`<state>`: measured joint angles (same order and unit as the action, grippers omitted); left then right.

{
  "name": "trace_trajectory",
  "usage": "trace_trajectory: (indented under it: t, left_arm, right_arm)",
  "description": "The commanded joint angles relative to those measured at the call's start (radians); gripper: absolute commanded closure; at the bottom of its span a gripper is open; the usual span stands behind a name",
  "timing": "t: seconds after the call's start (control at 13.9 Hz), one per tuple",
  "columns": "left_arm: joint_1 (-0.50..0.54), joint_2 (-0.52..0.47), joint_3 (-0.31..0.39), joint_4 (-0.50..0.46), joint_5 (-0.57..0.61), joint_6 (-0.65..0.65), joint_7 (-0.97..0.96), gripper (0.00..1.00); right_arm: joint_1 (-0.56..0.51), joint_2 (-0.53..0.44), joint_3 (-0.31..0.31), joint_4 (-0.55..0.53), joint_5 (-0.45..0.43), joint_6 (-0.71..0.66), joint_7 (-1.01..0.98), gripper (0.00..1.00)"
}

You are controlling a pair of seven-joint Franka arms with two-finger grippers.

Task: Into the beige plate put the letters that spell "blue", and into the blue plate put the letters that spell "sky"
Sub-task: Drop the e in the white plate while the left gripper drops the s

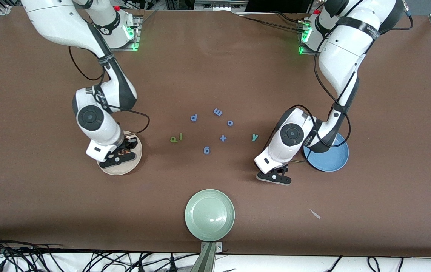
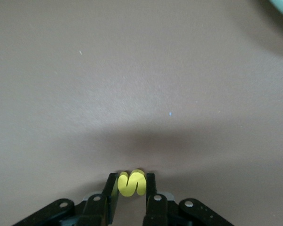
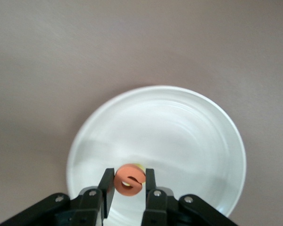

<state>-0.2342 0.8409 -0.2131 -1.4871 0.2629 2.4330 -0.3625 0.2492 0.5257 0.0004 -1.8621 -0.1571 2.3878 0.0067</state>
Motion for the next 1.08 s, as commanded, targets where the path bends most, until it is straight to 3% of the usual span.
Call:
trace_trajectory:
  t: [0.0, 0.07, 0.14, 0.22, 0.36, 0.43, 0.65, 0.72, 0.87, 1.01]
  left_arm:
    - [0.045, -0.104, -0.002, -0.019, 0.025, -0.173, 0.086, 0.94]
    - [0.065, -0.135, -0.003, -0.019, 0.025, -0.257, 0.140, 0.94]
    - [0.082, -0.155, -0.002, -0.019, 0.022, -0.347, 0.183, 0.93]
    - [0.104, -0.164, -0.003, -0.019, 0.015, -0.427, 0.197, 0.93]
    - [0.119, -0.175, -0.005, -0.053, 0.015, -0.565, 0.200, 0.92]
    - [0.145, -0.183, -0.005, -0.085, 0.015, -0.600, 0.198, 0.93]
    - [0.215, -0.175, -0.003, -0.130, 0.027, -0.600, 0.200, 0.92]
    - [0.234, -0.165, -0.005, -0.131, 0.025, -0.595, 0.200, 0.80]
    - [0.233, -0.163, -0.005, -0.130, 0.013, -0.597, 0.183, 0.00]
    - [0.225, -0.175, -0.008, -0.118, 0.010, -0.603, 0.181, 0.00]
  right_arm:
    - [-0.005, -0.032, 0.001, -0.101, -0.004, 0.085, -0.020, 0.69]
    - [-0.007, -0.032, -0.002, -0.104, -0.004, 0.090, -0.020, 0.61]
    - [-0.007, -0.033, 0.000, -0.104, 0.001, 0.088, -0.008, 0.44]
    - [-0.007, -0.038, 0.001, -0.101, 0.005, 0.080, 0.007, 0.38]
    - [-0.005, -0.038, 0.016, -0.080, 0.007, 0.068, 0.064, 0.37]
    - [-0.005, -0.036, 0.056, -0.063, 0.013, 0.048, 0.108, 0.37]
    - [0.005, -0.020, 0.127, -0.009, 0.016, -0.007, 0.275, 0.37]
    - [0.021, -0.007, 0.139, 0.003, 0.016, -0.007, 0.333, 0.37]
    - [0.064, 0.026, 0.162, 0.017, 0.013, 0.001, 0.464, 0.37]
    - [0.106, 0.068, 0.162, 0.043, 0.008, 0.013, 0.556, 0.37]
